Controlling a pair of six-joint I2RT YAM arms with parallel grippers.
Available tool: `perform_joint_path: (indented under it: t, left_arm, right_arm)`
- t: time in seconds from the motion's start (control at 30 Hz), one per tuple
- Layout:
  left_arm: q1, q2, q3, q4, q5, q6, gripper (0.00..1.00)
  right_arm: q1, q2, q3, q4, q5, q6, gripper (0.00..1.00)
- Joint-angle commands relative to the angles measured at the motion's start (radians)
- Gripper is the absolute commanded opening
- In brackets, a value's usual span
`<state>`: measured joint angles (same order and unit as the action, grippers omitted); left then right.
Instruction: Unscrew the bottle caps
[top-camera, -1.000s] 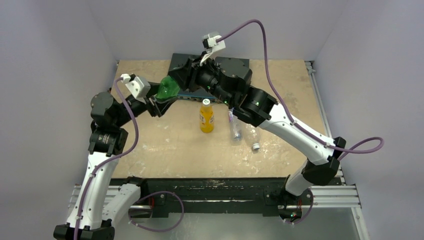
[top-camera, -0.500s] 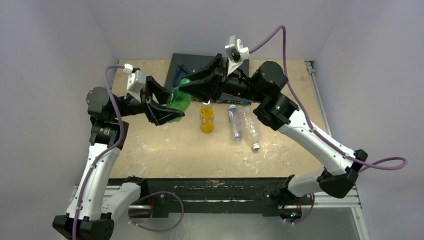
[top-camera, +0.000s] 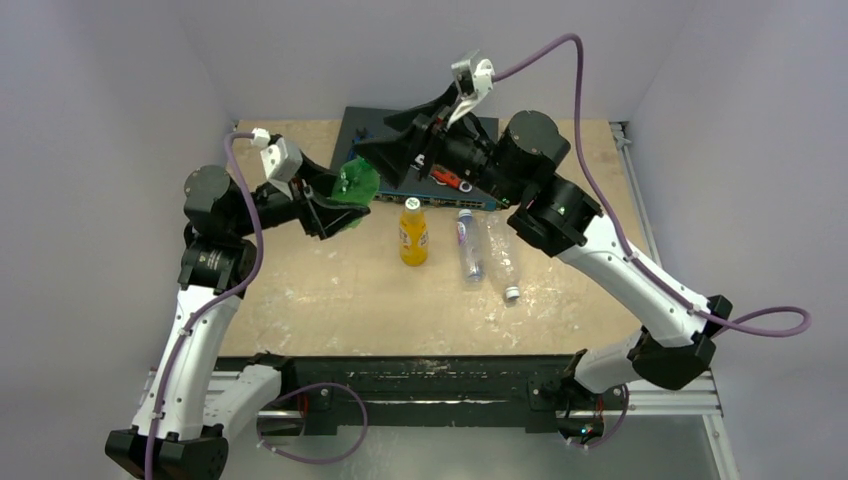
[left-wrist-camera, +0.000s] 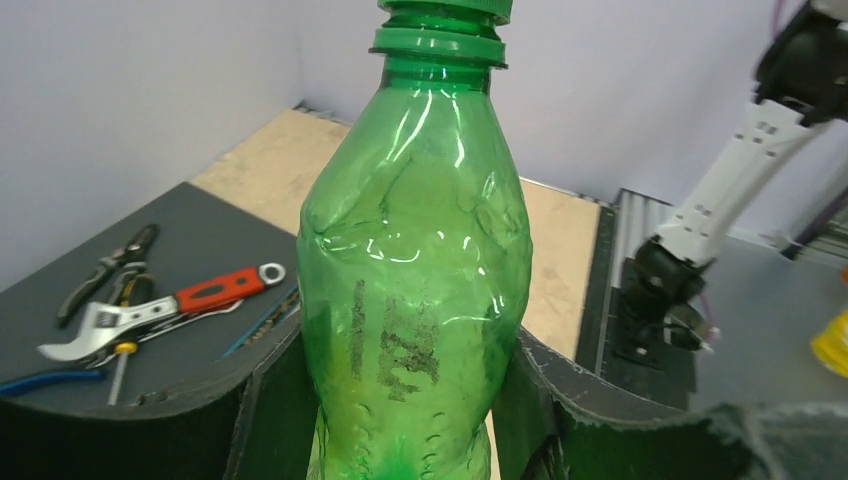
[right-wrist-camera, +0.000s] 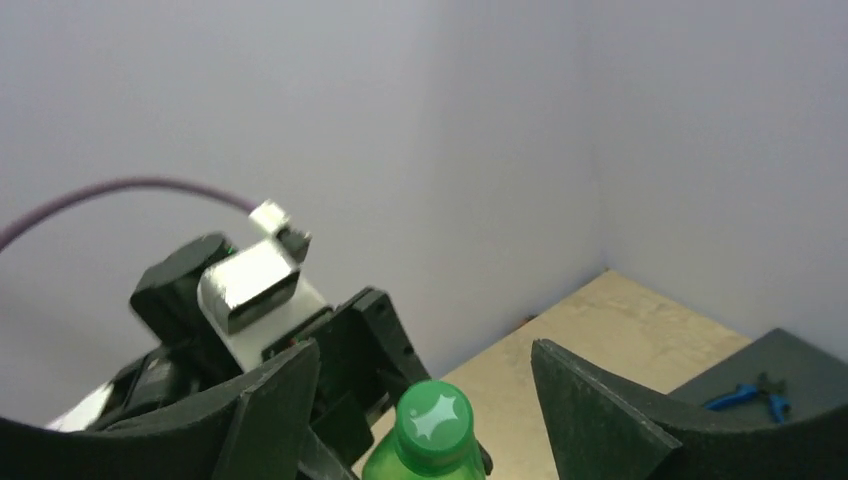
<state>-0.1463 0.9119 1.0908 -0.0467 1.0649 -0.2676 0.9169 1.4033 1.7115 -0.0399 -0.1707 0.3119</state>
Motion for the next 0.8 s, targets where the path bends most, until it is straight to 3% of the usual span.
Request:
perform_joint_path:
  t: [0.0, 0.17, 0.77]
  left_arm:
    - [-0.001, -0.021, 0.005, -0.028, -0.226, 0.177, 0.0]
    - [-0.001, -0.034, -0.023, -0.01, -0.327, 0.222, 0.0]
    - [-0.001, -0.065, -0.046, -0.024, -0.323, 0.249, 0.0]
  right_arm:
    - [0.075, 0.087, 0.191, -0.216, 0.368, -0.027, 0.79]
    - [0.112, 0.143, 0.23, -0.235, 0.419, -0.014, 0.76]
    - [0.112, 0.156, 0.196, -0.128, 0.387, 0.046, 0.48]
